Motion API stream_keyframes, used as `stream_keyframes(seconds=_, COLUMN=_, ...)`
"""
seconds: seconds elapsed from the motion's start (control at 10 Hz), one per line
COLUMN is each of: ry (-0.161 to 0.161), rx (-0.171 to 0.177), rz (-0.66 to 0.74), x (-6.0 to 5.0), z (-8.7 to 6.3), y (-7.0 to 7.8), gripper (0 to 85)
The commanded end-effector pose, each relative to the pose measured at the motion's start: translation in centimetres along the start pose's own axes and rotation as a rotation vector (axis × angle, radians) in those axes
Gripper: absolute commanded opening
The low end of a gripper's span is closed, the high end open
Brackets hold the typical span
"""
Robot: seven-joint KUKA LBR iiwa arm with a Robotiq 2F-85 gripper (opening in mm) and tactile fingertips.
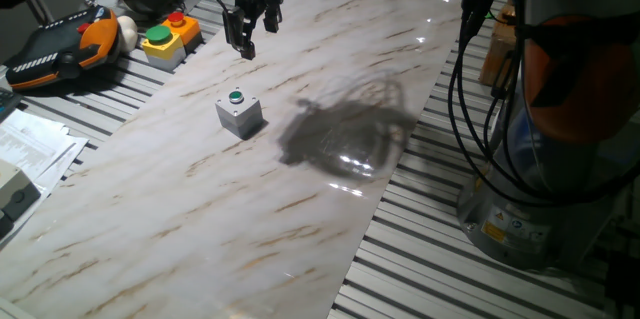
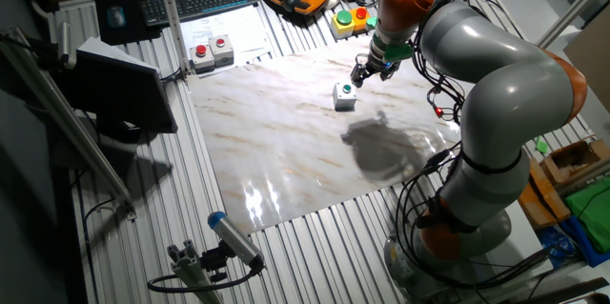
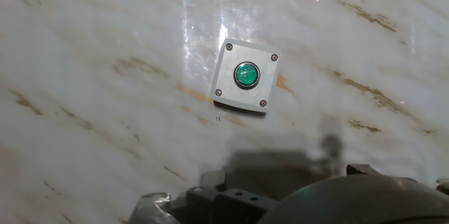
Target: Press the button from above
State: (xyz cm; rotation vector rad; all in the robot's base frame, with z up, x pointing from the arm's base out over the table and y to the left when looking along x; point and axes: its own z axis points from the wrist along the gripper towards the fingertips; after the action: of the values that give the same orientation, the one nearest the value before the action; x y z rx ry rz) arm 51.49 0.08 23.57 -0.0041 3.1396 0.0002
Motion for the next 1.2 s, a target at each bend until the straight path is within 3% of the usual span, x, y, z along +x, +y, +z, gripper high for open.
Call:
stream_keyframes(seconds=0.0, ry=0.079, rx=0.070, rz=0.037, x=0.00, z=-0.04, y=0.00, gripper=0.7)
stream_keyframes(seconds=0.5, ry=0.079, rx=0.070, rz=0.037, x=0.05, z=-0.12, y=-0.01, gripper=0.7)
stream_keyframes(seconds=1.1, ry=0.040, rx=0.040, rz=0.021, x=-0.16, z=0.50, y=-0.02, gripper=0.7)
